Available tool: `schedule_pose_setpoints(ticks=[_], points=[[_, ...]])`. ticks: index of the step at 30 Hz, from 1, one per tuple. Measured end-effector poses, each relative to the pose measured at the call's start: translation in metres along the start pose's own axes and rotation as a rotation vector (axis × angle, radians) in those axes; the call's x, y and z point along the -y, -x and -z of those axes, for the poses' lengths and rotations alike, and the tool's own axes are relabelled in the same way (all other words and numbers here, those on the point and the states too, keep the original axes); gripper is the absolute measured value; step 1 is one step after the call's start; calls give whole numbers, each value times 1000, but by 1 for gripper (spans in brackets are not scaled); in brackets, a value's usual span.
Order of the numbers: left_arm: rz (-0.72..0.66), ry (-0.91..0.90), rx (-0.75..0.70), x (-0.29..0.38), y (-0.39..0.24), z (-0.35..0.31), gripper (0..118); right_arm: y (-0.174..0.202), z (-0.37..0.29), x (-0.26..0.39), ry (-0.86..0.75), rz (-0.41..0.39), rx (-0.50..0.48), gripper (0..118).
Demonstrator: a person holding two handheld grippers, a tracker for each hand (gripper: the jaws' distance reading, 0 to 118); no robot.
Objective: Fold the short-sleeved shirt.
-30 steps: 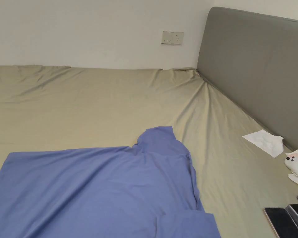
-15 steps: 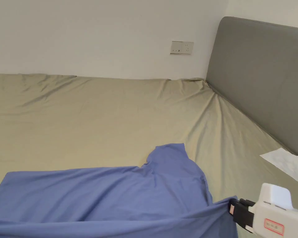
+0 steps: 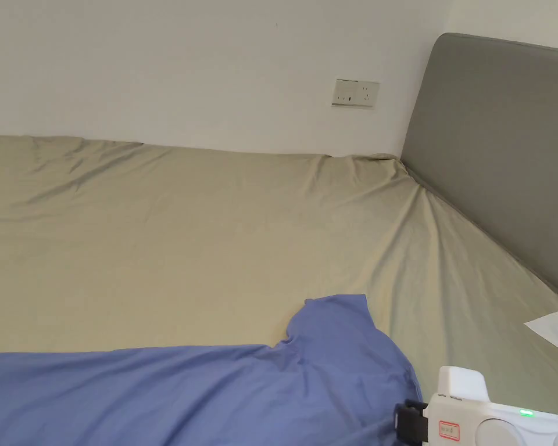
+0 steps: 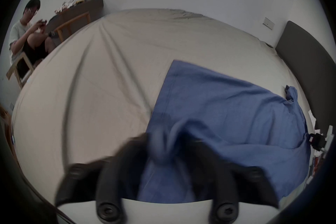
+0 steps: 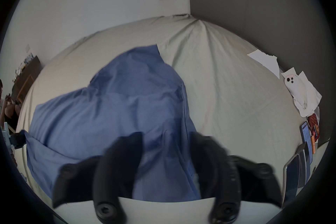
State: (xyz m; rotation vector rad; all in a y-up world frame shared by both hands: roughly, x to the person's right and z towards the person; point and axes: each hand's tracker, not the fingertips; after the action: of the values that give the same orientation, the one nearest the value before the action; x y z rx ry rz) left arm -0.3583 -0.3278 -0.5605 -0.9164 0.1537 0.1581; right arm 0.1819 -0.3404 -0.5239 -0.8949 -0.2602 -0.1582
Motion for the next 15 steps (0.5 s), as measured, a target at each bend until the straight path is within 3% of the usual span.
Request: schedule_pose_setpoints(ticks=[1, 2, 4, 9, 10, 11, 12, 13, 15], points=[[-18, 40, -3, 3, 4, 1, 74, -1, -1, 2, 2, -9, -2, 66], [-28, 71, 13, 6, 9, -3, 85, -3, -11, 7, -19, -11, -7, 65], [-34, 67, 84, 13, 23, -22, 83, -9, -36, 16, -105, -29, -16, 65], [120, -83, 39, 48, 44, -94, 53, -25, -116, 60, -233, -65, 3, 65], [150, -104, 34, 57, 43, -108, 41, -28, -125, 69, -228, -60, -2, 59], [161, -113, 24, 67, 46, -119, 18, -31, -134, 81, -218, -35, -21, 38], [158, -107, 25, 75, 48, -126, 4, -33, -141, 92, -203, -9, -52, 13], [151, -101, 25, 83, 50, -130, 3, -34, -146, 102, -186, 6, -74, 2], [108, -79, 46, 97, 58, -134, 2, -33, -155, 124, -188, 64, -89, 2]])
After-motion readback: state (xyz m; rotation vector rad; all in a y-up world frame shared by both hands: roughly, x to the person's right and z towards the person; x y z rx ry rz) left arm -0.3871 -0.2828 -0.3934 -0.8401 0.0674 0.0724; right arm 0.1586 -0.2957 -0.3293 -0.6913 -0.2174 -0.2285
